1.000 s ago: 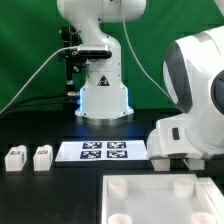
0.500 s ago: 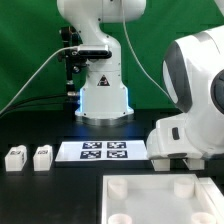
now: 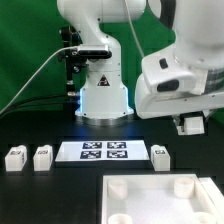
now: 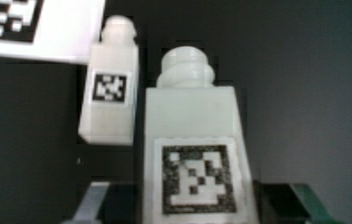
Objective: Assemble one leg
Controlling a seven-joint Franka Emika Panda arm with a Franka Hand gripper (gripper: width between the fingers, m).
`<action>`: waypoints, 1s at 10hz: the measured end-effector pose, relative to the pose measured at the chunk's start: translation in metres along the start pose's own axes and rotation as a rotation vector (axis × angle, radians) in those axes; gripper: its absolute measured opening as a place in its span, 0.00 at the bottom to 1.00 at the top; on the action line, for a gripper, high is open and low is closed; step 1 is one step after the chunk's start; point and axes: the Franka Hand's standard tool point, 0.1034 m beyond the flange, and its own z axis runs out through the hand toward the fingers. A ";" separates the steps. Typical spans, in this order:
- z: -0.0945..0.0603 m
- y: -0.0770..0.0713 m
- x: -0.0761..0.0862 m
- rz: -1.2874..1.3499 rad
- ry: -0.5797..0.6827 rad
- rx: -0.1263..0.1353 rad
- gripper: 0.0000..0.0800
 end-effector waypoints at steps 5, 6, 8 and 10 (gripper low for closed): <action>-0.090 0.045 0.066 -0.166 0.468 -0.022 0.37; -0.107 0.047 0.072 -0.165 0.532 -0.028 0.37; -0.129 0.048 0.081 -0.171 0.819 -0.056 0.37; -0.124 0.058 0.081 -0.169 0.973 -0.089 0.37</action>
Offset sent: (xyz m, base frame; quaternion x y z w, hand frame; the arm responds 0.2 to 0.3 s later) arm 0.1000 -0.0561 0.0705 -0.0105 0.1310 -0.1015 0.9861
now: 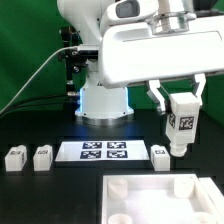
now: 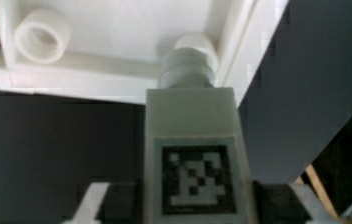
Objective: Assemble one leg
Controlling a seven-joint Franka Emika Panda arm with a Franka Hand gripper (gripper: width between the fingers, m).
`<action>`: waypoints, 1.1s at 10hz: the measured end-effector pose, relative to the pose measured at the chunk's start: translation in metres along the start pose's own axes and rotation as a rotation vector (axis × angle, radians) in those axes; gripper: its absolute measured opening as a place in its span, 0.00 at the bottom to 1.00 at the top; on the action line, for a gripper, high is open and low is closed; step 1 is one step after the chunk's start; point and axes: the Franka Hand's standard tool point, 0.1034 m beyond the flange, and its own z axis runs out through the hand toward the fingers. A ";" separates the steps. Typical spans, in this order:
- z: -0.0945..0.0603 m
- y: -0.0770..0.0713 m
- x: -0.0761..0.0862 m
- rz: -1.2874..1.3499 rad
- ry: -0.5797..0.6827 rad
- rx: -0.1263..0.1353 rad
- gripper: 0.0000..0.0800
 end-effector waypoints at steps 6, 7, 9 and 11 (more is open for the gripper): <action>0.042 -0.002 -0.003 0.006 0.061 0.007 0.37; 0.052 -0.008 -0.002 0.009 0.073 0.016 0.37; 0.066 -0.014 0.002 0.013 0.074 0.030 0.37; 0.074 -0.016 0.000 0.018 0.067 0.035 0.37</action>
Offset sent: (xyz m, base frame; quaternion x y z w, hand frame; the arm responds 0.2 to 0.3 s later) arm 0.0313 0.0268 -0.0186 0.0542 0.0276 0.0094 0.9981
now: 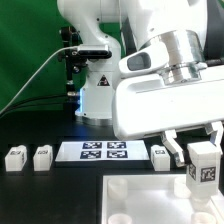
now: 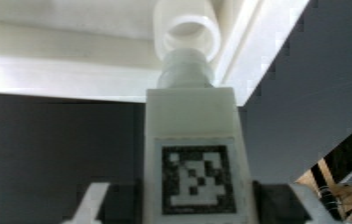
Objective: Assemble one leg
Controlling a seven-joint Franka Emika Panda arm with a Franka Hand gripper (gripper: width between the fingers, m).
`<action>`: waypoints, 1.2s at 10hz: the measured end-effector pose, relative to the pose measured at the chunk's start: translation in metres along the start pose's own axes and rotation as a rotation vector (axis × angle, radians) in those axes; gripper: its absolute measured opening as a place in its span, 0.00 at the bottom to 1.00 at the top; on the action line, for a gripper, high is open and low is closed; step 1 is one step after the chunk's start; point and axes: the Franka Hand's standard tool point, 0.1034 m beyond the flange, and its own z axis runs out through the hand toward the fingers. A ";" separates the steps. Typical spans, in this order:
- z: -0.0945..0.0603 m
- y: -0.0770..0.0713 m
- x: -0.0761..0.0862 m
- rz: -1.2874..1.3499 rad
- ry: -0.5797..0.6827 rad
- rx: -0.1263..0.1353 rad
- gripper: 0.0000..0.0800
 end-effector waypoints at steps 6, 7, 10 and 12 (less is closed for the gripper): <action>0.009 0.001 -0.009 0.003 -0.016 0.002 0.37; 0.010 -0.001 -0.009 0.001 -0.017 0.004 0.37; 0.011 -0.002 -0.009 0.000 -0.012 0.004 0.37; 0.011 -0.002 -0.009 0.001 -0.012 0.004 0.37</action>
Offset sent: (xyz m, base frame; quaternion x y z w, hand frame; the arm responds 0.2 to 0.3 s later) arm -0.0010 -0.0032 -0.0055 -0.0027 0.0101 0.0005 0.9999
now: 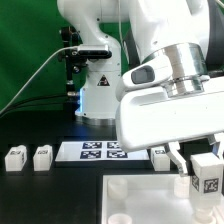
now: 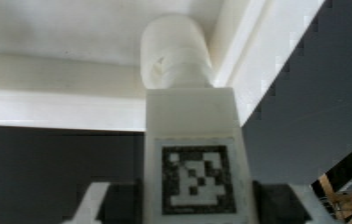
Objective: Assemble one leg
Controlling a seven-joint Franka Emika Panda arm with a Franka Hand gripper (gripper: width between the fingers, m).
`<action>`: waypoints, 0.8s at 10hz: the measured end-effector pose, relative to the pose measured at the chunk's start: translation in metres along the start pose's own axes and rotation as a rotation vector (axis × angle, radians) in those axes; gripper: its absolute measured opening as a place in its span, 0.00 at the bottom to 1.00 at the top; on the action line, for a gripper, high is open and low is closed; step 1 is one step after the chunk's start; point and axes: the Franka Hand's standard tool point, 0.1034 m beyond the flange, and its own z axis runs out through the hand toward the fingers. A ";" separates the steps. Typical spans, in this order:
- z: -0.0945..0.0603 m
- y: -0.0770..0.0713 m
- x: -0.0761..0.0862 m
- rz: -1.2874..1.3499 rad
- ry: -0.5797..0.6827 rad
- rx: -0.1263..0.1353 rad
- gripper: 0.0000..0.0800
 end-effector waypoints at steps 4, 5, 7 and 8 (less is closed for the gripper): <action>0.007 0.001 -0.001 0.006 -0.004 0.002 0.37; 0.009 0.001 -0.003 0.007 -0.008 0.003 0.37; 0.012 0.002 -0.004 0.009 0.021 -0.005 0.37; 0.011 0.003 -0.004 0.008 0.050 -0.012 0.37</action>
Offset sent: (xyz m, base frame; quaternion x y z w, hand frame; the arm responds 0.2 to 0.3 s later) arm 0.0100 0.0018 -0.0075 -0.0048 0.0070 0.0078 0.9999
